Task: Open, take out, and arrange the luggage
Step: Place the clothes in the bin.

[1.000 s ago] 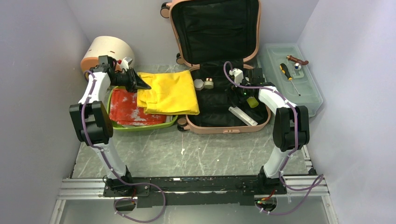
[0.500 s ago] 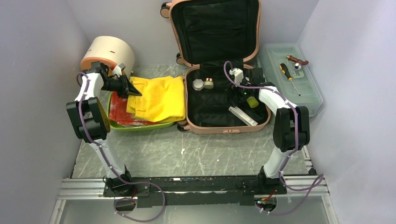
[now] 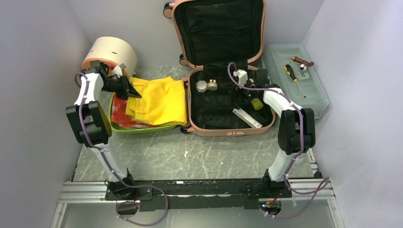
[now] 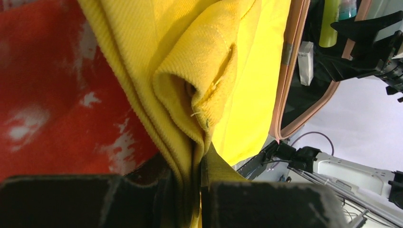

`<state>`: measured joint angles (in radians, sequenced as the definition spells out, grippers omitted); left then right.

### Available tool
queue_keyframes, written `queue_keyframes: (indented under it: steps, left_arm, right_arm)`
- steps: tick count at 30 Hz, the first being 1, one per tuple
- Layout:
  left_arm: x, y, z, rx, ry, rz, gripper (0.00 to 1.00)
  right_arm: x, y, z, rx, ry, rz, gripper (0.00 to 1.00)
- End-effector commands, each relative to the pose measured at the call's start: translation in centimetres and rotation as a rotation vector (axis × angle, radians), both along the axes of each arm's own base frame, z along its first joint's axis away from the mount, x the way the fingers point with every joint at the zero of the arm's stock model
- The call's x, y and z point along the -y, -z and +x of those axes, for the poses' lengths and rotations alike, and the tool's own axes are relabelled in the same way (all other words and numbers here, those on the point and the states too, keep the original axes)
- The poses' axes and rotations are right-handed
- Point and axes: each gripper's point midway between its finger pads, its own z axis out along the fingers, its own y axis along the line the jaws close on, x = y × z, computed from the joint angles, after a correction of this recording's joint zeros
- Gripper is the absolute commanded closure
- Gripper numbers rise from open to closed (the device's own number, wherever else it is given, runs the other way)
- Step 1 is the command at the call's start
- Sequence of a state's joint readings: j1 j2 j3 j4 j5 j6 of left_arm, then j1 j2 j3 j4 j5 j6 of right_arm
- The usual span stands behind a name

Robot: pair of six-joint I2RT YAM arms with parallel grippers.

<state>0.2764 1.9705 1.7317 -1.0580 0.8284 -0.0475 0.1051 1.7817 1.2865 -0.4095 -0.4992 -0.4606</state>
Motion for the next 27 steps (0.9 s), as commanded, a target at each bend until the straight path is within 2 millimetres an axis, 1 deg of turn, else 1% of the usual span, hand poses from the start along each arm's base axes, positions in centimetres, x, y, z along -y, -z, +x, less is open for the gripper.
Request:
queue_keyframes:
  steps: [1,4,7,14,19,20,21,23,24,25,26,27]
  left_arm:
    - [-1.7,-4.7,-0.5,0.120,-0.087,0.101,1.00]
    - [-2.8,-4.8,-0.7,0.123,-0.117,0.160,1.00]
    - [-3.6,-4.7,-0.8,0.118,-0.141,0.166,1.00]
    - [-4.1,-3.6,-1.1,0.092,-0.147,0.167,1.00]
    - [-4.5,-2.9,-0.7,0.087,-0.147,0.181,1.00]
    - [-4.8,-2.8,-0.6,0.084,-0.148,0.197,0.96]
    - [-5.1,-2.7,-0.5,0.080,-0.151,0.216,0.87]
    - [-5.9,-2.9,-0.2,0.088,-0.161,0.260,0.71]
    - [-6.4,-3.2,-0.1,0.101,-0.170,0.283,0.62]
    - [-6.8,-3.9,0.1,0.129,-0.182,0.305,0.51]
    - [-7.1,-4.3,0.3,0.147,-0.189,0.321,0.33]
    - [-7.4,-5.1,0.5,0.180,-0.196,0.343,0.10]
  right_arm:
    - [0.0,-2.4,0.7,0.079,-0.003,0.020,0.00]
    - [-0.1,-2.4,0.6,0.079,-0.006,0.022,0.00]
    - [0.0,-2.6,0.6,0.083,-0.006,0.024,0.00]
    - [0.2,-2.8,0.6,0.087,-0.003,0.031,0.00]
    - [0.3,-2.9,0.6,0.088,-0.001,0.034,0.00]
    - [0.3,-2.9,0.6,0.087,-0.001,0.036,0.00]
    - [0.2,-2.9,0.6,0.086,-0.003,0.037,0.00]
    - [0.3,-2.9,0.5,0.087,-0.002,0.037,0.00]
    - [0.3,-2.8,0.5,0.085,-0.002,0.036,0.00]
    - [0.3,-2.9,0.5,0.087,-0.003,0.035,0.00]
    - [0.3,-2.9,0.6,0.090,-0.002,0.035,0.00]
    - [0.3,-2.9,0.6,0.089,-0.002,0.036,0.00]
